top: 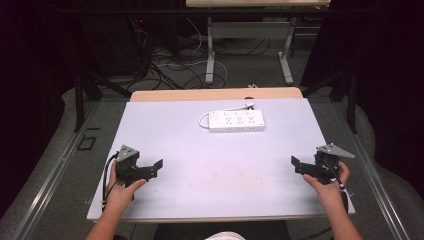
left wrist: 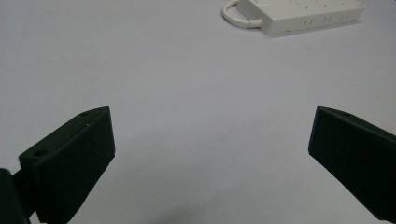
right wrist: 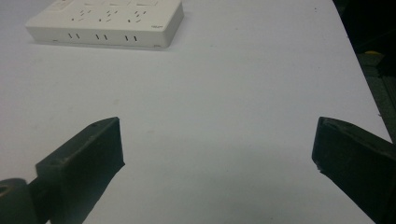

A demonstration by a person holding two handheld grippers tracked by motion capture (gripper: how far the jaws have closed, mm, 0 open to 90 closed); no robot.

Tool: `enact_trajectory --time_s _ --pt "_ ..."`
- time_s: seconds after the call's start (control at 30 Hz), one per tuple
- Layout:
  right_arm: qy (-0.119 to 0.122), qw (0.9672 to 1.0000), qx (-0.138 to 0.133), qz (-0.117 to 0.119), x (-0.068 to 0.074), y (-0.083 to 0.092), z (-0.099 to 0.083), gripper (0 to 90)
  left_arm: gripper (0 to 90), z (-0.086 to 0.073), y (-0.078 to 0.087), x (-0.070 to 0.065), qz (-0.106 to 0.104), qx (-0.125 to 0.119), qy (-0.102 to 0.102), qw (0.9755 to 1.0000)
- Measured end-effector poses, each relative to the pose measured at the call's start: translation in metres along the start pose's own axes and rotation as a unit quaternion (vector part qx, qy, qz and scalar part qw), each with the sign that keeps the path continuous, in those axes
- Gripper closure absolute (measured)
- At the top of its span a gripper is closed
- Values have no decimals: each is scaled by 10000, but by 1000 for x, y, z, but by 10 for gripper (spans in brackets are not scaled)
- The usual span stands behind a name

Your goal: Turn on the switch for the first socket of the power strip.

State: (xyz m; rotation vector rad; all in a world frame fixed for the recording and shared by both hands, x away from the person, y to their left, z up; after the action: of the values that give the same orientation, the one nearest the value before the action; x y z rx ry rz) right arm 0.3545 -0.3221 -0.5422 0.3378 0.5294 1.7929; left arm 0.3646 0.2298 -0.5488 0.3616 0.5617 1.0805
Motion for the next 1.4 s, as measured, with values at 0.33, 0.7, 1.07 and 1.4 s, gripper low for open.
enact_trajectory --time_s 0.33,0.7,1.07,1.4 --pt "221 9997 39 67 9 -2 4 64 5 0 0 0 71 18 -25 10000" --pt "552 9982 64 236 19 -2 15 67 11 -1 2 3 221 8 24 9998" --pt "790 9948 273 577 39 -13 30 69 11 -1 4 4 249 -32 62 9997" --pt "1022 9909 398 779 50 -17 53 72 11 -2 4 4 268 -11 29 9996"
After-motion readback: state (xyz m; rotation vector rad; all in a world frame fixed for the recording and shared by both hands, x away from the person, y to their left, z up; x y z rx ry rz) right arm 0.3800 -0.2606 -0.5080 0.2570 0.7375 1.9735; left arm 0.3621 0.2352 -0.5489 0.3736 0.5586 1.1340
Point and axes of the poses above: each handheld gripper's, and its own axes: y roughly backward along the jaws, z roughly out of its top, x roughly to its left, the point moved 3 cm from there along -y, roughly forward along the jaws, and after that the axes turned 8 degrees about y, right-handed, at the moved point
